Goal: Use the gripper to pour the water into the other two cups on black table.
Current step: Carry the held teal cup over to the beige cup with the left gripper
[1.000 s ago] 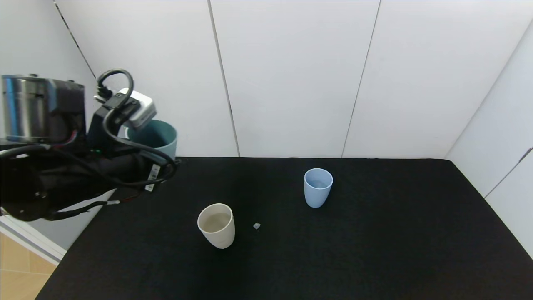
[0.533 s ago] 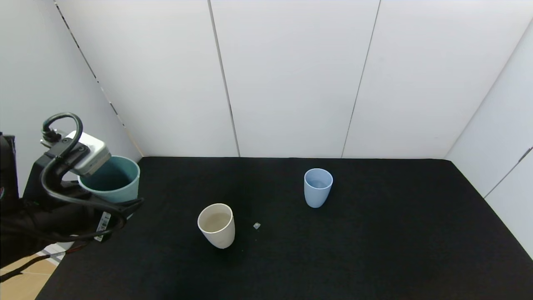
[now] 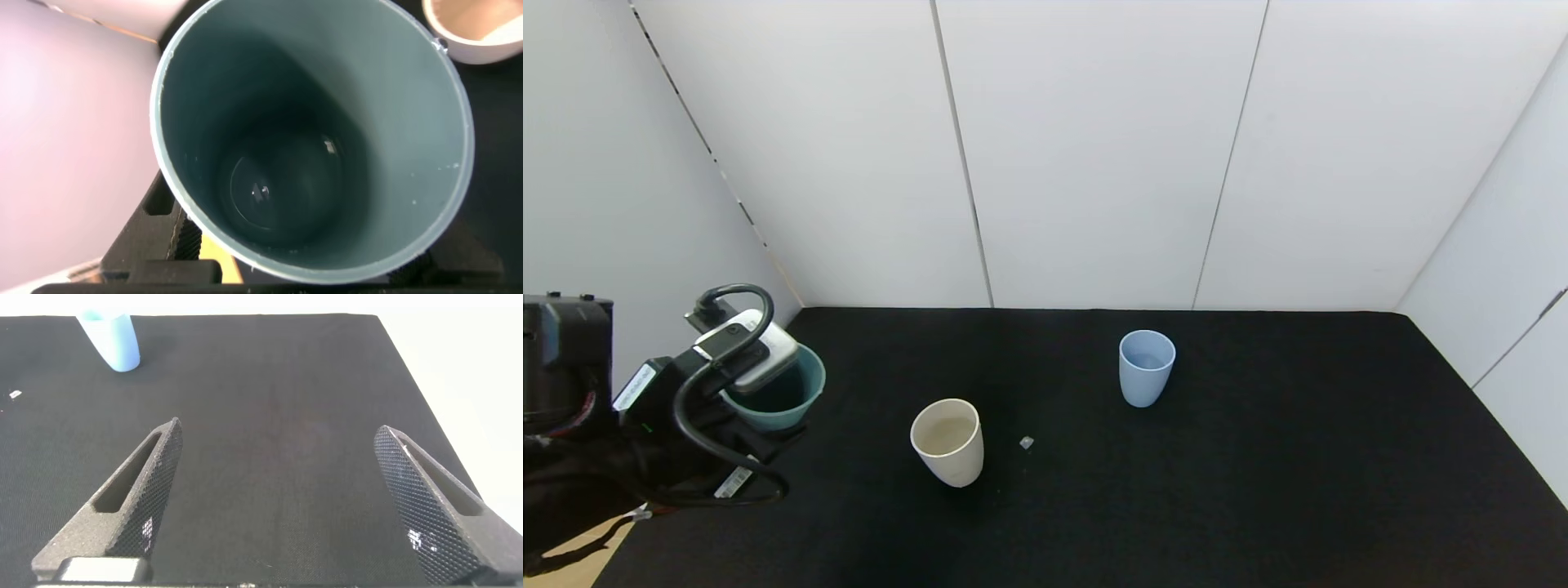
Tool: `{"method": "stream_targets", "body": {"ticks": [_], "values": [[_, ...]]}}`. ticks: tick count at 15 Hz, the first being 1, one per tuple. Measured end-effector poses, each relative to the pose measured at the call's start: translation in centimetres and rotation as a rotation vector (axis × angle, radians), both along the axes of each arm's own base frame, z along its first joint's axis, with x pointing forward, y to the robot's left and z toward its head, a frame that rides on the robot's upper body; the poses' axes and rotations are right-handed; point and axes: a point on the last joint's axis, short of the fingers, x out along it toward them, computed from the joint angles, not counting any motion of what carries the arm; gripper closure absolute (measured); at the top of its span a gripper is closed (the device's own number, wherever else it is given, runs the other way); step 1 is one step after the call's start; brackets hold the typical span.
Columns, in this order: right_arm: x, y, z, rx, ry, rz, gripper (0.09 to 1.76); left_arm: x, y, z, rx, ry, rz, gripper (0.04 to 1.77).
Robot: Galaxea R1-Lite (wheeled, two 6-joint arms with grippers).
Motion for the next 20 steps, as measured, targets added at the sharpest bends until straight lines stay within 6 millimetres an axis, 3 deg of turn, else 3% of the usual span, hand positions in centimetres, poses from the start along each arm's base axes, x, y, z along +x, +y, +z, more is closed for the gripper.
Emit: {"method": "stream_targets", "body": {"ticks": [9,20], "values": [[0.0,0.0,0.0,0.000,0.000,-0.001,0.14,5.4,-2.2,-3.3,0.192,-0.016,-0.027,0.64],[0.0,0.0,0.0,0.000,0.000,0.000,0.14,8.1,-7.0,-5.2,0.438,0.011,-0.096,0.64]]}}
